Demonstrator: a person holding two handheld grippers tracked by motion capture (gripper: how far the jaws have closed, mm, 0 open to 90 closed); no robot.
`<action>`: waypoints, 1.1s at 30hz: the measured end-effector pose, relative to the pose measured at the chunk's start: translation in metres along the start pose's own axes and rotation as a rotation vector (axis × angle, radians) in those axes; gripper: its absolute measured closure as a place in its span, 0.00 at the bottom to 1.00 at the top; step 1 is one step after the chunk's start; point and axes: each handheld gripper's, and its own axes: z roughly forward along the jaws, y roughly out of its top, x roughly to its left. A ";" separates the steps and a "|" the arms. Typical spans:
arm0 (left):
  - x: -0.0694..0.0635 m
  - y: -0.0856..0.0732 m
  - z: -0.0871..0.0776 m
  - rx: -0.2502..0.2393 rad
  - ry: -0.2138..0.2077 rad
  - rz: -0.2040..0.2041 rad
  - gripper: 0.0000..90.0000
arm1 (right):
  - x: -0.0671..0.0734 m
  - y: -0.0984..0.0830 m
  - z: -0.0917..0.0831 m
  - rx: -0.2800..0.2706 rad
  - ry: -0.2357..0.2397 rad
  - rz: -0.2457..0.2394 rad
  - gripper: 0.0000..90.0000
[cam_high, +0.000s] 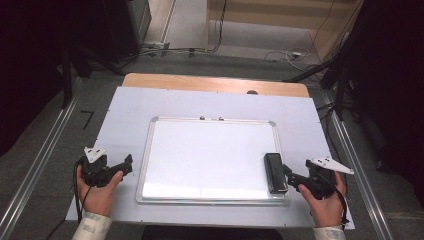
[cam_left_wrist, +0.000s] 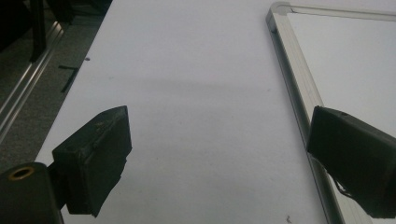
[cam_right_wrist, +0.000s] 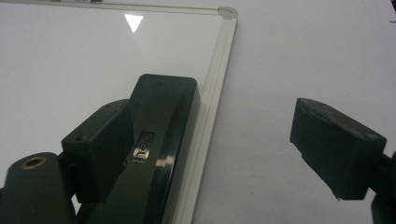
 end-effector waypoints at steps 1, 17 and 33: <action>0.000 0.000 0.000 0.000 0.000 0.000 0.08 | -0.001 0.000 0.000 -0.002 -0.001 0.000 0.14; 0.000 0.000 0.000 0.001 -0.001 0.001 0.08 | -0.022 -0.007 -0.004 0.008 -0.041 0.024 0.14; 0.000 0.000 0.000 0.001 -0.002 0.002 0.08 | -0.044 -0.015 -0.003 0.041 -0.110 0.030 0.14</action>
